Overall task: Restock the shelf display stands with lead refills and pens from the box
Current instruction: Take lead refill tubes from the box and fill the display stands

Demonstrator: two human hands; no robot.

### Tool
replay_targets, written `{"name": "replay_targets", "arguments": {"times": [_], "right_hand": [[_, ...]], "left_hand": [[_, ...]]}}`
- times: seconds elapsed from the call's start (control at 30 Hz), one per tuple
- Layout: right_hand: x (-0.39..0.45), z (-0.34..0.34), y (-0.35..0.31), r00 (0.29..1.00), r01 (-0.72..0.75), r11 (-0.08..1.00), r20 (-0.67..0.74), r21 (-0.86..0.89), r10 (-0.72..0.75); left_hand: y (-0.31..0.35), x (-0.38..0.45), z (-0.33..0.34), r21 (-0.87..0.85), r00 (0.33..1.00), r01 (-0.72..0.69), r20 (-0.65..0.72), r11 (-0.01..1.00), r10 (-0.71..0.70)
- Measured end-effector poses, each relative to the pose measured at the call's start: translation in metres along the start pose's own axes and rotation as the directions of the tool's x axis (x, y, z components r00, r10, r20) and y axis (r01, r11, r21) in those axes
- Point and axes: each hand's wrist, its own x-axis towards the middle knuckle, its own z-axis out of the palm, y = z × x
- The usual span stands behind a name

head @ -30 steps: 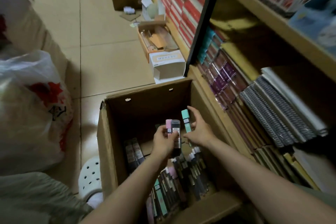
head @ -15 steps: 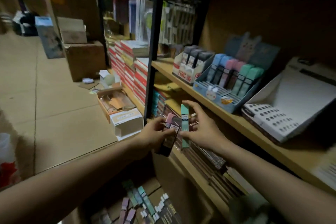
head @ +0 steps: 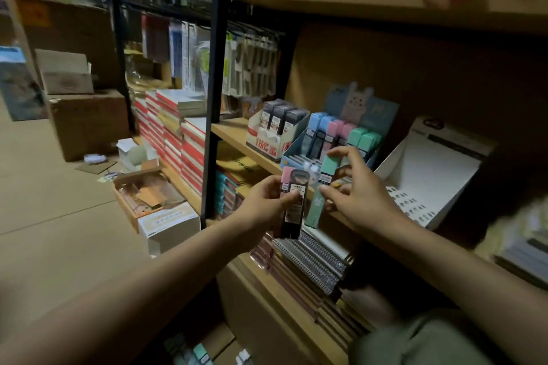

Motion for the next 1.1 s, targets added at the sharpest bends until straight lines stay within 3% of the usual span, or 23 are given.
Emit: {"name": "replay_targets", "arguments": {"times": [0.1, 0.43, 0.67, 1.1], "right_hand": [[0.01, -0.024, 0.004, 0.998, -0.016, 1.0, -0.062, -0.003, 0.015], [0.052, -0.079, -0.001, 0.955, 0.038, 0.948, -0.267, -0.316, -0.127], [0.07, -0.053, 0.014, 0.955, 0.098, 0.864, -0.197, -0.494, -0.221], [0.079, -0.027, 0.031, 0.955, 0.076, 0.825, -0.196, -0.559, -0.221]], "left_hand": [[0.004, 0.014, 0.002, -0.062, 1.0, -0.008, 0.028, 0.998, 0.01], [0.0, 0.049, 0.006, -0.13, 1.0, -0.001, -0.026, 0.992, -0.003], [-0.002, 0.059, 0.014, -0.152, 1.0, 0.004, 0.006, 0.988, -0.003], [0.0, 0.058, 0.005, -0.155, 1.0, -0.005, -0.007, 0.988, 0.003]]}}
